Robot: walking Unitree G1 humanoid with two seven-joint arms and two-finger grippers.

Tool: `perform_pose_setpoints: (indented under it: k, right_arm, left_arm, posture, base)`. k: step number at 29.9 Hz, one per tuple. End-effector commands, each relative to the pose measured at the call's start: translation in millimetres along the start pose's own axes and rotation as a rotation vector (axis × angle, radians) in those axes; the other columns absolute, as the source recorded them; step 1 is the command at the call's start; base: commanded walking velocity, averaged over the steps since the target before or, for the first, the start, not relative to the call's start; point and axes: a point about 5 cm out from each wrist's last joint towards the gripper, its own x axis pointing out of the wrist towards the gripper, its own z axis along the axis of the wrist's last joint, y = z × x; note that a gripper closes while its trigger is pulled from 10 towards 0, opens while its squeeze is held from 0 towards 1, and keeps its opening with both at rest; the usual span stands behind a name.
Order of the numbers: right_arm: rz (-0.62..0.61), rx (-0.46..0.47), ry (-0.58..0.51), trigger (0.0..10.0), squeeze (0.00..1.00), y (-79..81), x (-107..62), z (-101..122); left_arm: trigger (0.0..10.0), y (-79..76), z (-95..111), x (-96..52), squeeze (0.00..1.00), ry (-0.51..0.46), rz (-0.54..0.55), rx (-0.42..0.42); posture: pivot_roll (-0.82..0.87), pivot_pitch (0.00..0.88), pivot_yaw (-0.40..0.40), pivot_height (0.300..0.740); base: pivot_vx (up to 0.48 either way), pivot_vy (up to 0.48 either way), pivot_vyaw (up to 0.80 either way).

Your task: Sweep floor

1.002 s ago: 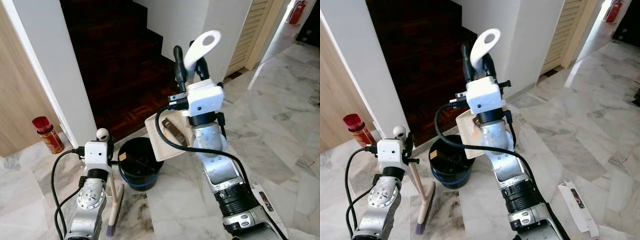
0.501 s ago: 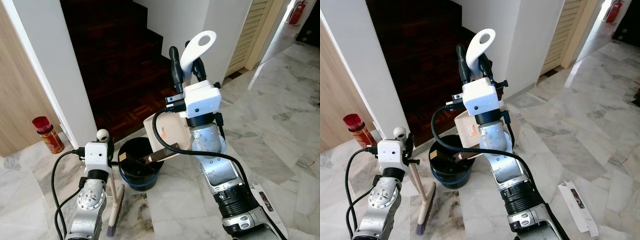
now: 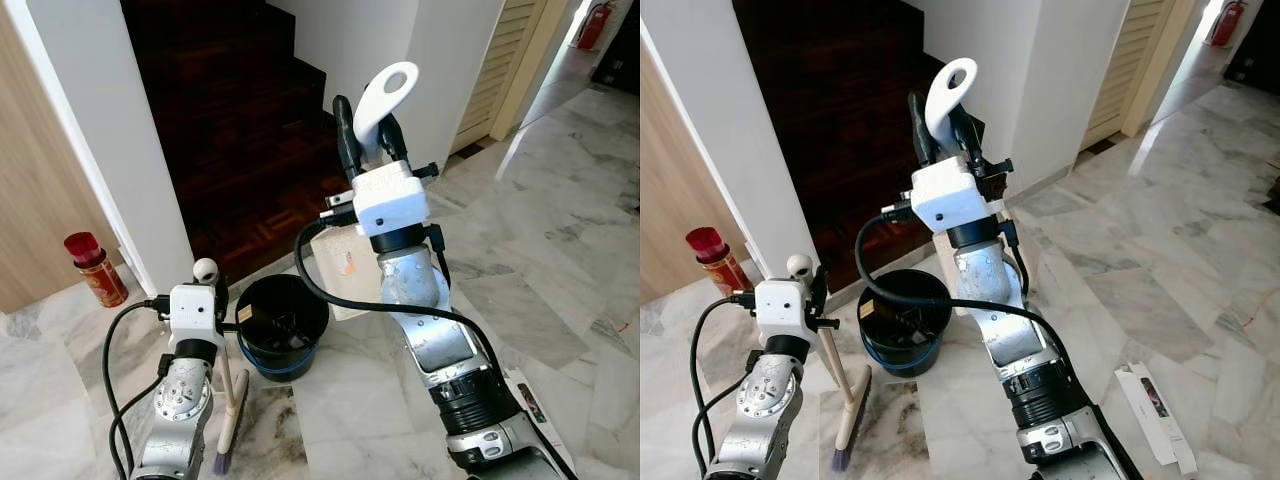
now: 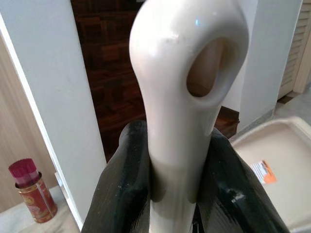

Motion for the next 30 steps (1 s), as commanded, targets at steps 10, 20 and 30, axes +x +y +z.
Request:
perform_pose_setpoints:
  k: [10, 20, 30]
  right_arm:
    - [-0.430, 0.344, 0.315, 10.0, 0.00, -74.3, -13.7, -49.0]
    - [-0.442, 0.326, 0.320, 10.0, 0.00, -92.1, -20.4, -51.3]
    - [-0.408, 0.359, 0.306, 10.0, 0.00, -87.6, -22.2, -50.5]
  left_arm:
    - [10.0, -3.8, 9.2, 3.1, 0.00, -0.053, -0.025, 0.004]
    - [10.0, -5.2, 10.5, 5.6, 0.00, -0.059, -0.043, 0.006]
    - [10.0, -4.9, 11.2, 4.5, 0.00, -0.066, -0.038, 0.005]
  posture:
    - [0.07, 0.000, -0.052, 0.740]
    - [0.07, 0.000, -0.037, 0.740]
    - [0.08, 0.000, -0.037, 0.740]
  base:
    - [0.000, 0.000, 0.00]
    - [0.000, 0.000, 0.00]
    - [0.000, 0.000, 0.00]
